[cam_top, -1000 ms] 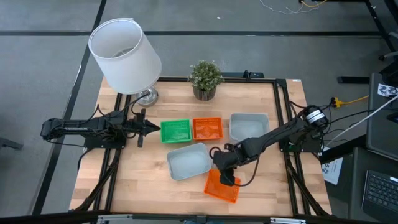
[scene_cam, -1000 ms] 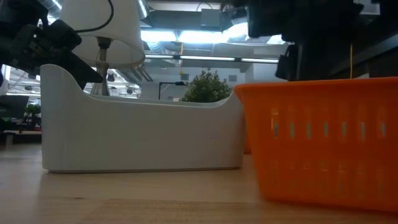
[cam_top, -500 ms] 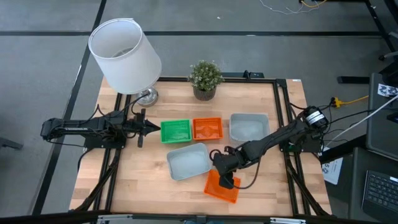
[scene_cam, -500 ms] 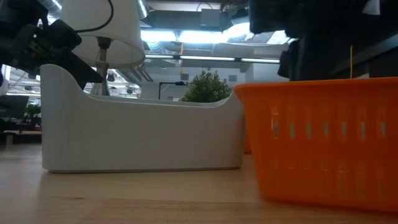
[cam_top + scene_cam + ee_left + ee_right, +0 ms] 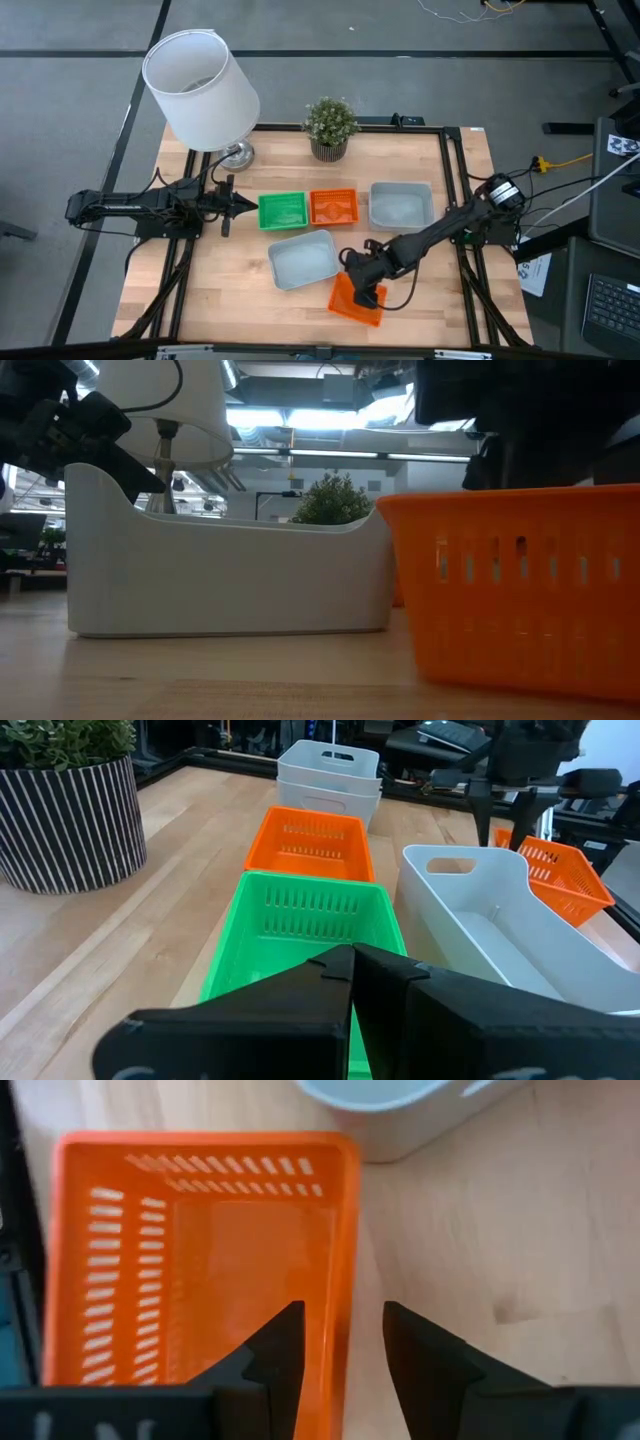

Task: Stack baskets by color
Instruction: Stack the bottom orange bin on the top of the orange bins

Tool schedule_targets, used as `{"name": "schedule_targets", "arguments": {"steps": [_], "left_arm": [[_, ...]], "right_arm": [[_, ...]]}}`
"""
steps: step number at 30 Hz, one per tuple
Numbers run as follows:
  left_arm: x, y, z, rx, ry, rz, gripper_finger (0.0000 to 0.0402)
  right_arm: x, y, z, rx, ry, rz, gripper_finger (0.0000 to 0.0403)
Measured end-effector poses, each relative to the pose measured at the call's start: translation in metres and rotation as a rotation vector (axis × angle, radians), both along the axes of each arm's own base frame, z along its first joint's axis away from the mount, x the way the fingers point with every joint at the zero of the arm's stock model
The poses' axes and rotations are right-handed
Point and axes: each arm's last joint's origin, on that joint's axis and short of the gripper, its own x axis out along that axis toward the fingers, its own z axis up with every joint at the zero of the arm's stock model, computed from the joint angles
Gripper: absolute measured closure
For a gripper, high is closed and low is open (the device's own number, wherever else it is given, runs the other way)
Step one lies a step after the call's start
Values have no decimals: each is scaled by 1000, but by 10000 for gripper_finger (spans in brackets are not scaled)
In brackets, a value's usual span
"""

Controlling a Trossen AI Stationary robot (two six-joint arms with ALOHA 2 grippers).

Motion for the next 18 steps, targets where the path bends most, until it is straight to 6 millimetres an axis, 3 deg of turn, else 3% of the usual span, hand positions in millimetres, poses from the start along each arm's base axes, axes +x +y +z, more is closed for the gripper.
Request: {"name": "schedule_targets", "arguments": {"steps": [10,13,16,18], "left_arm": [[0,0,0,0,-1,0,401],[0,0,0,0,-1,0,401],[0,0,0,0,-1,0,401],[0,0,0,0,-1,0,401]], "right_arm": [[5,3,-27,-19,76,-19,271],[5,3,-27,-8,81,-36,309],[3,2,-21,-3,78,-22,381],[1,2,-12,12,79,-8,392]]}}
